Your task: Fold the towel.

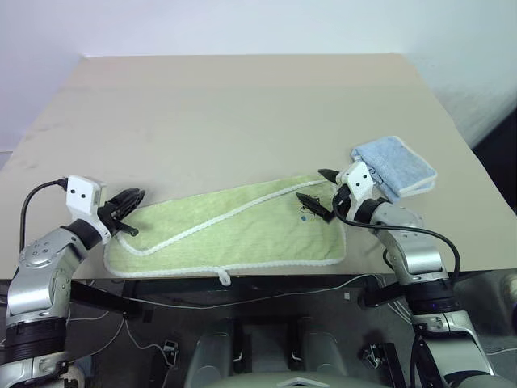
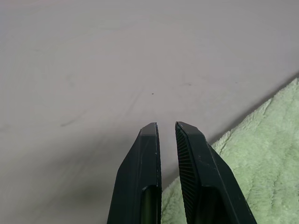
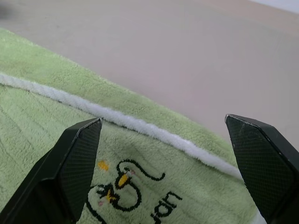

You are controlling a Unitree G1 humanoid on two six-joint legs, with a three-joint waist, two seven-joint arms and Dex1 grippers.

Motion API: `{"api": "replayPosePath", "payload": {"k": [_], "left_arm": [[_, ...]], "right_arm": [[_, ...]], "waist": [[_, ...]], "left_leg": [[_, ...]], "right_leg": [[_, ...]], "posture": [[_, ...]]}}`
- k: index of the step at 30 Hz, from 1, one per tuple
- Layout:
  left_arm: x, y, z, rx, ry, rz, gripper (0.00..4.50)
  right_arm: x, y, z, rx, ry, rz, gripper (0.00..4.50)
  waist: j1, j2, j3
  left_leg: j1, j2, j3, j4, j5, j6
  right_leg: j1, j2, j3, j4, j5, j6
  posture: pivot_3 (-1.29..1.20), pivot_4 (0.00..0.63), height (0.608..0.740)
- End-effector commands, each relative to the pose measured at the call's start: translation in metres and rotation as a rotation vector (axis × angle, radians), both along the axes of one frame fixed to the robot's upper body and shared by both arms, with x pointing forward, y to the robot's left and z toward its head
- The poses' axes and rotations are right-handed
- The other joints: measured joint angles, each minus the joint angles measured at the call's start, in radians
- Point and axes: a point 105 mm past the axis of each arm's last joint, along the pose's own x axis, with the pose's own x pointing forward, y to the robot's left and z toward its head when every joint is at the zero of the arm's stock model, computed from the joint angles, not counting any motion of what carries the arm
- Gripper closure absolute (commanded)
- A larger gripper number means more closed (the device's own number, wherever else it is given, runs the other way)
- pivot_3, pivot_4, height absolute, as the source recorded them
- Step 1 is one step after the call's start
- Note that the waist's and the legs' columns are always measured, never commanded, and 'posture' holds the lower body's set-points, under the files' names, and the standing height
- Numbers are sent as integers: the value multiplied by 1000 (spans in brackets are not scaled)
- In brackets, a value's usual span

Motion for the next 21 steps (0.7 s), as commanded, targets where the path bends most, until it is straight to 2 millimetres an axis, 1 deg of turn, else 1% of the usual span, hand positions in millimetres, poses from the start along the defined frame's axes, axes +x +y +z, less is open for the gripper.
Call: {"api": "replayPosePath", "payload": {"k": [1,4,8,14,19,21], "left_arm": [[0,-5,15,3,-57,-18,3902],[3,-7,14,-2,-60,-18,3902],[3,-14,15,3,-58,-39,3902],[6,-9,15,25,-56,-27,3902],[6,-14,15,56,-43,-88,3902],[3,-11,15,87,-26,-128,3902]], "right_arm": [[0,2,16,4,-61,15,53],[1,3,15,4,-65,5,53],[0,3,14,7,-65,5,53],[-2,2,14,6,-71,-11,53],[-5,-3,13,8,-75,-35,53],[-3,-2,11,15,-73,-48,53]], "waist": [[0,0,0],[0,0,0],[0,0,0],[0,0,0],[0,0,0],[-1,0,0]], "left_leg": [[0,0,0,0,0,0],[0,0,0,0,0,0],[0,0,0,0,-1,-1],[0,0,0,0,-1,-2],[0,0,0,0,-1,-2],[0,0,0,0,-2,-3]], "right_leg": [[0,0,0,0,0,0],[0,0,0,0,0,0],[0,0,0,0,0,0],[0,-1,0,0,0,0],[-1,-1,0,0,0,0],[-1,-1,0,0,0,0]], "posture": [[0,150,740],[0,150,740],[0,150,740],[0,150,740],[0,150,740],[0,150,740]]}}
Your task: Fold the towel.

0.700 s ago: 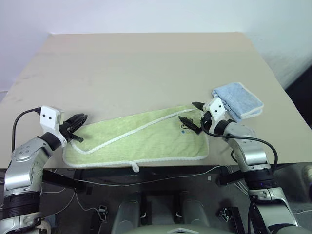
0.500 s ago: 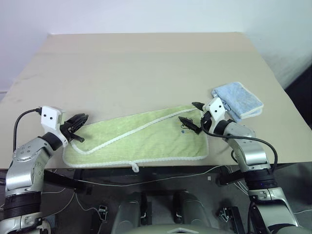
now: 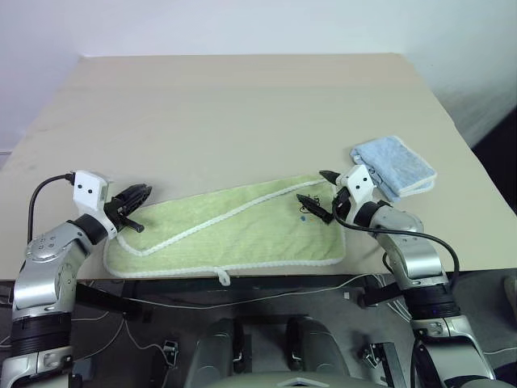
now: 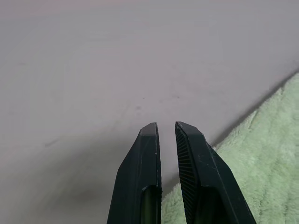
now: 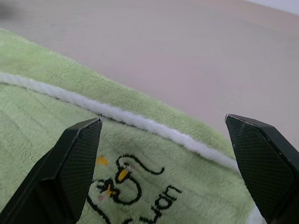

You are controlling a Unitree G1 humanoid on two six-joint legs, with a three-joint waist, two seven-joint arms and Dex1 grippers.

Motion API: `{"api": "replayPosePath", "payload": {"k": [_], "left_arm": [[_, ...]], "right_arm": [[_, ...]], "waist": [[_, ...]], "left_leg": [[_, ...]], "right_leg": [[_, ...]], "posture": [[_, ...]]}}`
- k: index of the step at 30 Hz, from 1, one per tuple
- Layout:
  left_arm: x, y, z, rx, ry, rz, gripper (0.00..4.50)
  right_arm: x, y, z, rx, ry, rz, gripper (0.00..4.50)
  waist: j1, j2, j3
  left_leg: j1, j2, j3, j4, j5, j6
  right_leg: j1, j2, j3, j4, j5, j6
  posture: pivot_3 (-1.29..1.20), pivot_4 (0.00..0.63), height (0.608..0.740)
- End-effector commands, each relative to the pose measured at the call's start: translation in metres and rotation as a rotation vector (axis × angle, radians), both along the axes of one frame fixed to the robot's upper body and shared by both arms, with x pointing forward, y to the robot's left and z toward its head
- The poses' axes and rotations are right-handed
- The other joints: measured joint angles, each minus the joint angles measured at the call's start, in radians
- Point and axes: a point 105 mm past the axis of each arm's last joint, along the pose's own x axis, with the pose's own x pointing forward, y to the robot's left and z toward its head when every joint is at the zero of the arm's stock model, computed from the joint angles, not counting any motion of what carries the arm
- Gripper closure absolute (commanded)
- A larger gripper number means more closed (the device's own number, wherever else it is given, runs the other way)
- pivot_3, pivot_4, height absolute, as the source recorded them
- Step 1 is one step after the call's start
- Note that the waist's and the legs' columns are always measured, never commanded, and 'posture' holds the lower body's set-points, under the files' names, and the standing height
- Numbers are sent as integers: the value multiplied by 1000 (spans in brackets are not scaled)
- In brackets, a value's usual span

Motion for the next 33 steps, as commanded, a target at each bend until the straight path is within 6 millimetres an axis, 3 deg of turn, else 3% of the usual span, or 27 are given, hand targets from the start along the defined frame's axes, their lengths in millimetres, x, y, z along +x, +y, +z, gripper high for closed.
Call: {"api": "replayPosePath", "payload": {"k": [1,10,20,27,33], "left_arm": [[-5,3,11,76,-16,-79,3902],[-42,19,10,263,123,-325,3902],[-71,19,-6,510,272,-594,588],[-68,15,-18,701,241,-669,588],[-61,9,-24,721,214,-664,588]], "right_arm": [[0,2,13,18,-58,-16,53],[2,13,4,48,-46,-21,53],[1,16,-3,55,-29,-30,0],[4,16,1,71,-49,-50,0],[6,11,3,75,-61,-72,0]], "waist": [[0,0,0],[-5,1,1],[-5,2,1],[-4,2,1],[-5,2,1]], "left_leg": [[0,0,0,0,0,0],[-1,0,0,-3,0,-1],[-1,0,0,-5,0,-1],[-2,0,0,-10,1,-2],[-2,0,1,-12,1,-2]], "right_leg": [[0,0,0,0,0,0],[-6,-1,1,0,-3,-5],[-8,-2,2,-2,-3,-7],[-10,-2,2,-4,-4,-8],[-9,-2,2,-6,-3,-8]], "posture": [[0,150,740],[0,150,740],[0,150,740],[0,150,740],[0,150,740]]}}
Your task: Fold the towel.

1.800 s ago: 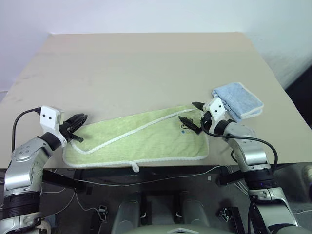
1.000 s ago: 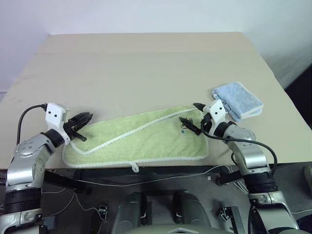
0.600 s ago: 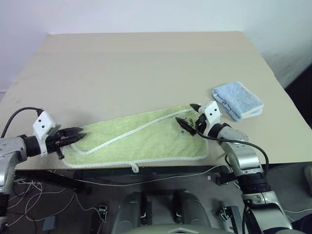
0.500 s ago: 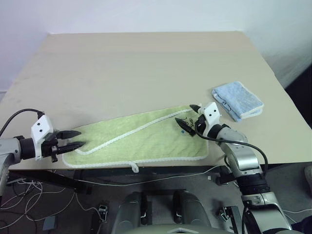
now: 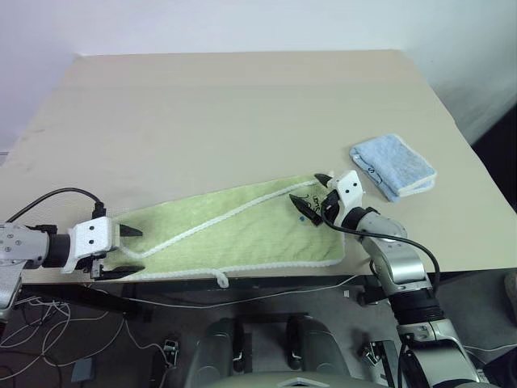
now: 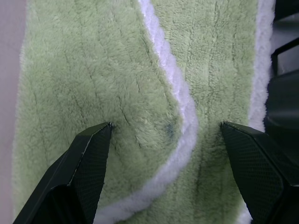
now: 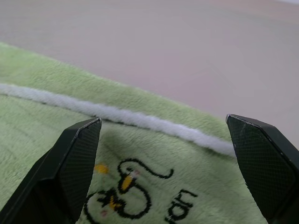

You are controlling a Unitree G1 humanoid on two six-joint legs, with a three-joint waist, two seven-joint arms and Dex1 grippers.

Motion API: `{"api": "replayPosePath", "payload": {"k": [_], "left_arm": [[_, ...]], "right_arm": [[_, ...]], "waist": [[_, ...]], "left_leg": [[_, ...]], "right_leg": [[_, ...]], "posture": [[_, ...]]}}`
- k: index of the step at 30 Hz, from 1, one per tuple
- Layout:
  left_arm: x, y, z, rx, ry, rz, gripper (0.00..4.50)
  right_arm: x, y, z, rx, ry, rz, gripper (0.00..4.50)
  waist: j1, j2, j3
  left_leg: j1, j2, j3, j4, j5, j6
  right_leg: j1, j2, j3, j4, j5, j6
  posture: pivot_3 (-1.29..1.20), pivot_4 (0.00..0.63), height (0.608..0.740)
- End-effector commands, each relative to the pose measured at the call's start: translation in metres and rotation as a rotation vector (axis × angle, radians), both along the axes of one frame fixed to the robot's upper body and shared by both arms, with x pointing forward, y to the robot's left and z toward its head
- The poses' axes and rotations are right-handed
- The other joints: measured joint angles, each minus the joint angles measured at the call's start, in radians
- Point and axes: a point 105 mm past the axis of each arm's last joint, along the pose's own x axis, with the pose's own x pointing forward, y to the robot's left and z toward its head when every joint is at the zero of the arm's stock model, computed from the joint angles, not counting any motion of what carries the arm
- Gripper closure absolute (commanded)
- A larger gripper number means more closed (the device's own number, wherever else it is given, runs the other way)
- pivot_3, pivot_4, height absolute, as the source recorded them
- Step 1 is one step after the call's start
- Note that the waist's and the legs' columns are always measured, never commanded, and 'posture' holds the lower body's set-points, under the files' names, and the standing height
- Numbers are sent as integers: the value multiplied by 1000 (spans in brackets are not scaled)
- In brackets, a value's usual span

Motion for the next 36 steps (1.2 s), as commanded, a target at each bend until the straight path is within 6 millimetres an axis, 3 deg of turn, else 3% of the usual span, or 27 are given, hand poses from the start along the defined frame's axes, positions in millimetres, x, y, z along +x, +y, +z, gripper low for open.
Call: {"api": "replayPosePath", "payload": {"k": [1,6,9,19,32,36], "left_arm": [[4,-2,1,17,-31,-12,588],[8,3,0,18,-42,21,588],[8,1,2,-10,-37,24,1096],[1,1,2,-68,10,32,4438],[15,12,26,-270,-33,227,4478],[12,13,23,-278,-18,246,4478]], "right_arm": [[1,-2,13,6,-57,-6,0],[2,-1,14,7,-63,-10,0],[3,-1,16,8,-67,-11,0],[3,-3,17,6,-74,-17,0],[6,-4,35,-102,-151,19,0],[8,-6,38,-116,-159,25,0]], "waist": [[0,0,0],[2,0,0],[2,0,0],[1,0,0],[2,0,0],[1,0,0]], "left_leg": [[0,0,0,0,0,0],[0,0,0,0,1,1],[0,0,0,0,2,2],[1,0,2,1,3,3],[1,1,2,4,3,3],[1,1,1,5,3,3]], "right_leg": [[1,0,0,0,0,0],[4,1,-1,0,0,0],[4,2,-2,0,1,1],[5,6,-2,1,2,5],[5,6,-2,5,1,6],[5,6,-2,6,1,6]], "posture": [[0,150,740],[0,150,740],[0,150,740],[0,150,740],[0,150,740],[0,150,740]]}}
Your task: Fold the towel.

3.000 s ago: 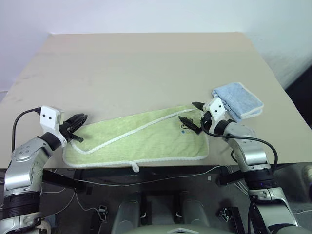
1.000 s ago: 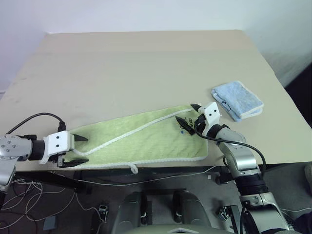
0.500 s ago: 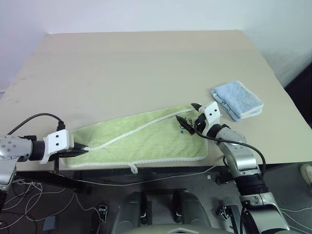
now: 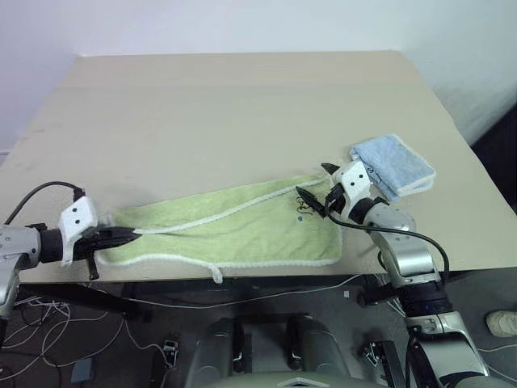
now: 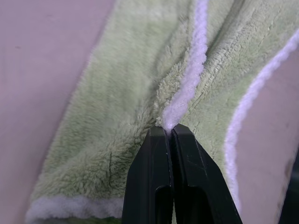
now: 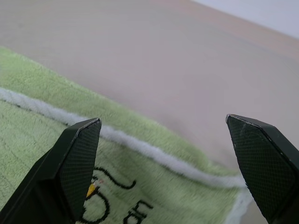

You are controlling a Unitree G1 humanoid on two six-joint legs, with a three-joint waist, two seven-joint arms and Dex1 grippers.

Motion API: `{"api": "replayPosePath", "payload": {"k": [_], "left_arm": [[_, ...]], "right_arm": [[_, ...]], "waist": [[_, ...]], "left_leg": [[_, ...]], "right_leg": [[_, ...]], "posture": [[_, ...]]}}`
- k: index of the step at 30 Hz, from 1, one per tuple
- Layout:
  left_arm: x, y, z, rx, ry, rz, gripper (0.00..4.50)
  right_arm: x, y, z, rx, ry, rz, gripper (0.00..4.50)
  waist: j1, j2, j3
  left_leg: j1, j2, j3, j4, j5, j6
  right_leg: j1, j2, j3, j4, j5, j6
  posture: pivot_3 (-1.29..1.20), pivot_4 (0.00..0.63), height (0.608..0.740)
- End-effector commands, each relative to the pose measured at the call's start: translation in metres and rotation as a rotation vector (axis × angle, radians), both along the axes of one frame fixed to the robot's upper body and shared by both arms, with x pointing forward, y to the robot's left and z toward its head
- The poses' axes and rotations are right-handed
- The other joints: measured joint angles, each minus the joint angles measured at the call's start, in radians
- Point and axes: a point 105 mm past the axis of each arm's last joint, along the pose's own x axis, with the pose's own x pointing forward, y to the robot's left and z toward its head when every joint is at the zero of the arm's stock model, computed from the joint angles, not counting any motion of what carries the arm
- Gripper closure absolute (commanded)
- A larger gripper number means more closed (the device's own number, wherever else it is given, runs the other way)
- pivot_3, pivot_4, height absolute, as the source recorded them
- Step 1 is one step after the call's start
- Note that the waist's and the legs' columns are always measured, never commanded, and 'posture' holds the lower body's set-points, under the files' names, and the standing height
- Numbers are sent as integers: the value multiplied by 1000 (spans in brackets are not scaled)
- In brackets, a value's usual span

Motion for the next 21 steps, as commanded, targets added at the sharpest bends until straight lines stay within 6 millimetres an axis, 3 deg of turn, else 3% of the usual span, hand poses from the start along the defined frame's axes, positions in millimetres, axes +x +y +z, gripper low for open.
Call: {"api": "replayPosePath", "payload": {"k": [1,2,5,11,18,21], "left_arm": [[-3,0,5,-6,-17,6,4478],[-5,-1,2,-3,-10,-3,4478],[-8,-3,-2,5,0,-12,3838],[-7,-1,-4,33,-21,-1,1903],[1,2,3,18,-48,26,1903],[3,1,5,4,-50,23,2625]], "right_arm": [[2,2,17,-14,-69,23,0],[2,2,17,-15,-70,24,0],[3,3,17,-15,-70,28,0],[2,6,15,-13,-67,33,0],[2,7,14,-4,-63,29,0],[1,7,12,-1,-61,27,0]], "waist": [[0,0,0],[-1,0,0],[-1,0,0],[2,0,0],[2,0,0],[1,0,0]], "left_leg": [[0,0,0,0,0,0],[0,0,0,0,0,0],[0,0,0,0,0,0],[0,0,0,1,0,0],[0,0,0,1,0,0],[0,0,0,2,0,0]], "right_leg": [[0,0,0,0,0,0],[0,0,0,0,0,0],[0,0,0,0,0,0],[0,0,0,1,0,0],[0,-1,0,1,0,0],[0,-1,0,1,0,0]], "posture": [[0,150,740],[0,150,740],[0,150,740],[0,150,740],[0,150,740],[0,150,740]]}}
